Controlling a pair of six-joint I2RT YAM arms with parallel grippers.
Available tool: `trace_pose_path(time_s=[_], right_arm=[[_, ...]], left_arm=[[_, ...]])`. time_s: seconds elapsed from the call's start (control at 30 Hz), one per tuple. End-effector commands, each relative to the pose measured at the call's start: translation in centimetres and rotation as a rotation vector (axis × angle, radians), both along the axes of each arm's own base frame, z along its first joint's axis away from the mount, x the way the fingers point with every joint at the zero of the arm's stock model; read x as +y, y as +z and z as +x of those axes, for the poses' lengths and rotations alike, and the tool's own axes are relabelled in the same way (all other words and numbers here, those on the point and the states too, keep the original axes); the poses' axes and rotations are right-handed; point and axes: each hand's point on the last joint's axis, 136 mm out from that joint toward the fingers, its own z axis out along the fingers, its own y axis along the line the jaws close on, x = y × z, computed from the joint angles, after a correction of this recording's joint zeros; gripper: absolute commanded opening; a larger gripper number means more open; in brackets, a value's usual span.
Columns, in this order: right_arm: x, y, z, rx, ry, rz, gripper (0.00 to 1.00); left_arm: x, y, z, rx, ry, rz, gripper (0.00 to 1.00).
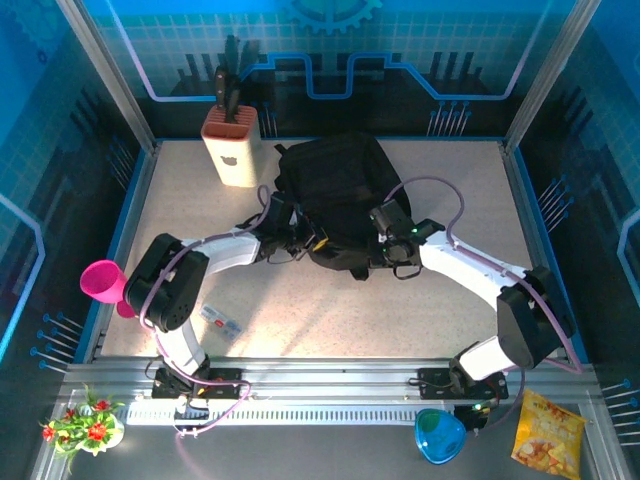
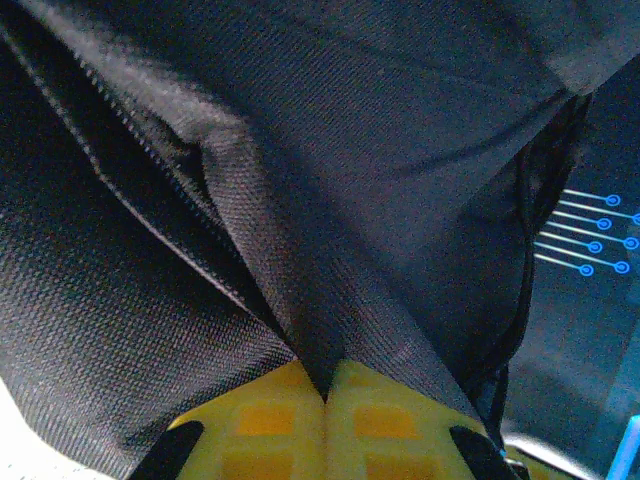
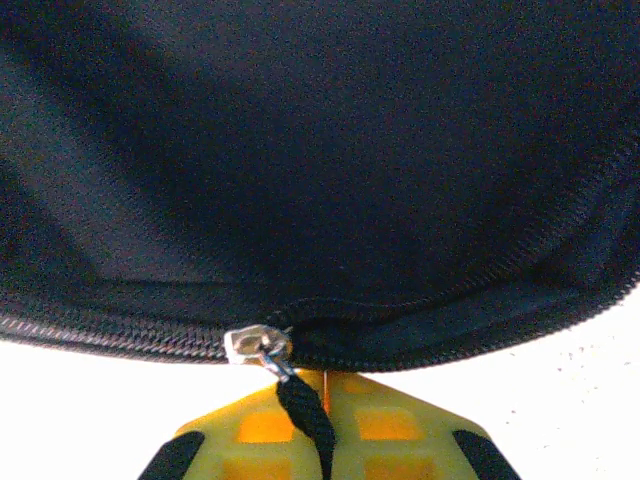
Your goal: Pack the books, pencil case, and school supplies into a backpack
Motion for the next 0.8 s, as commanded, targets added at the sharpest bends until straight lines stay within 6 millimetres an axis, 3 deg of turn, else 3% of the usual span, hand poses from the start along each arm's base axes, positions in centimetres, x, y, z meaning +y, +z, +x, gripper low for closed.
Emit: trace_pose_path(time_s=[0.0, 0.07, 0.2, 0.37, 0.47, 0.63, 0.77], right_arm=[[1.3, 3.0, 0.8, -0.068, 0.065, -0.035, 0.00], [3.5, 3.7, 1.2, -0.082, 0.121, -0.014, 0.00], [7.5, 4.4, 1.6, -0.092, 0.209, 0.022, 0.00], [11.9, 5.2, 1.5, -0.094, 0.303, 0.085, 0.00], [14.1, 4.9, 0.8, -0.066, 0.355, 0.124, 0.00], [16.3, 3.9, -0.6, -0.012, 0.406, 0.164, 0.00], [17.2, 3.2, -1.6, 0.029, 0.427, 0.204, 0.00]], left_arm=[[4.0, -0.4, 3.3, -0.050, 0.083, 0.122, 0.00], [5.1, -0.1, 3.9, -0.060, 0.099, 0.147, 0.02], [6.9, 0.3, 3.6, -0.055, 0.129, 0.172, 0.18], [9.0, 0.7, 0.8, -0.009, 0.161, 0.201, 0.45], [9.8, 0.5, -1.5, 0.035, 0.188, 0.200, 0.56], [8.7, 1.5, -4.0, 0.080, 0.213, 0.053, 0.67], [7.4, 2.4, -4.1, 0.072, 0.228, -0.032, 0.69]])
